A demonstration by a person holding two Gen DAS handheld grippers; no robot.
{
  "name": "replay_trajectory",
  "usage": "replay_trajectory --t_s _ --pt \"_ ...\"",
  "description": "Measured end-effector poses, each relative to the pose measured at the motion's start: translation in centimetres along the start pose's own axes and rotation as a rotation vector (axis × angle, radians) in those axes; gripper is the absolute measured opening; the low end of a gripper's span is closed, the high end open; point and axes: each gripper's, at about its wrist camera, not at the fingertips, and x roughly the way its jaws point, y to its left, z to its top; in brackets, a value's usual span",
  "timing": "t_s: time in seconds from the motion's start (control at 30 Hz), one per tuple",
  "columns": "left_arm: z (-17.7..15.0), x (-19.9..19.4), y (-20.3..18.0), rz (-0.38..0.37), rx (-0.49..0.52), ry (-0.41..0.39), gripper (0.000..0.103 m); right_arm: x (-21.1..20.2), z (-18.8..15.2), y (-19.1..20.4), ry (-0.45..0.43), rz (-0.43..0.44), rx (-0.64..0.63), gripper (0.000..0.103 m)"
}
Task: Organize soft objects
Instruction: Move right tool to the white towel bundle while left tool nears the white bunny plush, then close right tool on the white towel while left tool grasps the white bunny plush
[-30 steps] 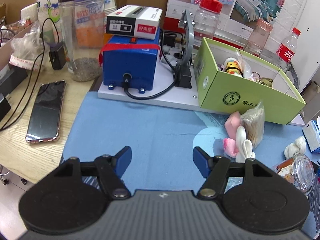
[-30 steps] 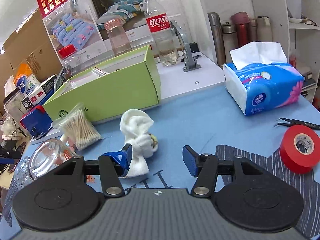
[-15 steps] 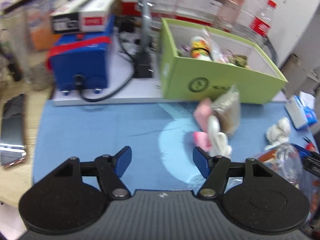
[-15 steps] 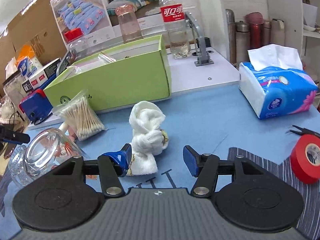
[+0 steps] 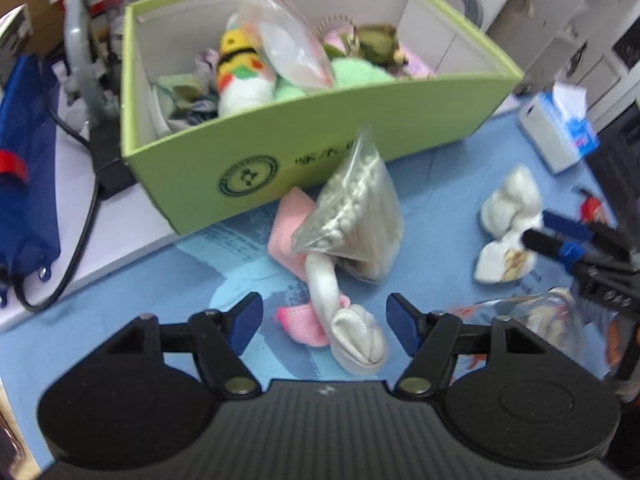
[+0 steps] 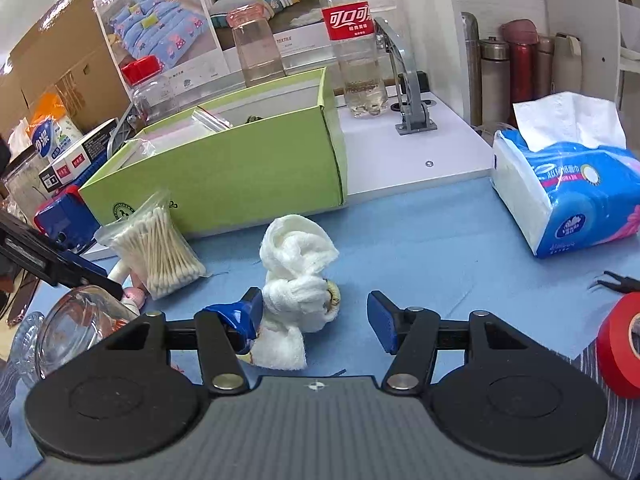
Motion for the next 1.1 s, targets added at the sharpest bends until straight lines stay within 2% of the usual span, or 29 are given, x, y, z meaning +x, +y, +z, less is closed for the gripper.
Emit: replay_trajectory --t_s 0.07,0.3,0.37,0.5,0.7,0.8,1.0,1.1 --pt "0.0 1.1 0.1 0.035 0.01 0.033 0.071 0.0 0.2 0.3 -0.005 0.002 -0.012 0.044" --pt "-2.2 0.0 4.0 0.02 -0.117 -0.007 0.076 0.0 0.5 -0.1 -0.021 -0.002 -0.004 0.044" --pt "-3.0 -0.7 5.5 0.026 -0.169 -0.032 0.077 -0.1 0.4 -0.5 -0.023 -0.001 0.012 0.044" --pt "-4.9 -2.2 8.4 0.091 -0.269 -0.079 0.076 -0.8 0.3 -0.6 -0.038 -0.006 0.017 0.044" --pt "-5.7 -4.3 8.9 0.048 -0.306 -0.163 0.078 -1.5 0.8 -0.8 -0.077 0.009 0.051 0.045" --pt "-5.0 -2.5 7.5 0.025 -0.316 -0.141 0.078 -0.7 0.9 -0.3 -0.051 0.03 0.053 0.045" --pt "-4.7 -0.6 6.5 0.055 -0.311 -0.151 0.079 2.8 1.4 0.9 0.032 0.042 0.009 0.045" --pt "-4.7 -0.5 6.4 0.063 -0.295 -0.147 0.079 4.2 1.2 1.5 0.102 -0.032 -0.085 0.045"
